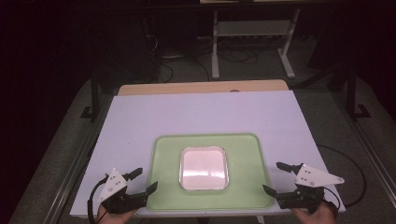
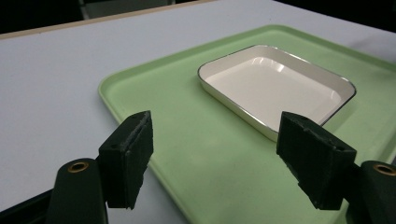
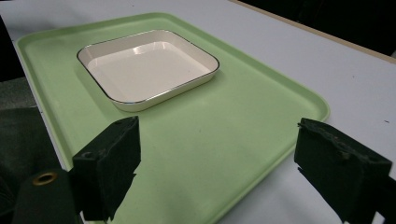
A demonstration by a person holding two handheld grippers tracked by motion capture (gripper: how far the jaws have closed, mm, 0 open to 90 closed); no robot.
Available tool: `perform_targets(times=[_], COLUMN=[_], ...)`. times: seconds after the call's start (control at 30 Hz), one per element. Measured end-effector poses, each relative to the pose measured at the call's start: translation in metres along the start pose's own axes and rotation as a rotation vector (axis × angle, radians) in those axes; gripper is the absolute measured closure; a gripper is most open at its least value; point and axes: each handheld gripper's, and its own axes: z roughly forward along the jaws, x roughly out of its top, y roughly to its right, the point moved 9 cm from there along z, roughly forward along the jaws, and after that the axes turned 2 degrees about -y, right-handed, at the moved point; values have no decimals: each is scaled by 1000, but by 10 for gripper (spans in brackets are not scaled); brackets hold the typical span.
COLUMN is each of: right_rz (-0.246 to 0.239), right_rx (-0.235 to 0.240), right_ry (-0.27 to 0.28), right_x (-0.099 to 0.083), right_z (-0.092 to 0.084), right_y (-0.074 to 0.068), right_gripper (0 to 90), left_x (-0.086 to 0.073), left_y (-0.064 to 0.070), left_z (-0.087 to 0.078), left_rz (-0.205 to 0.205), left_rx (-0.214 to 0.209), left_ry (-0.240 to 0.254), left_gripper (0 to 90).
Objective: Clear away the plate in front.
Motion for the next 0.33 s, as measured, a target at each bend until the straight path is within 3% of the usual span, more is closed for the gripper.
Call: perform_targets(times=[0.33], right_rz=[8], right_rx=[-9], right_ry=[16], right_x=[2], right_z=[-2], right_y=[2], right_gripper=[139], left_x=[-1], left_y=[-2], left_z=[1], left_rz=[-8], left_rx=[2], left_ry=[-3], left_gripper=[267])
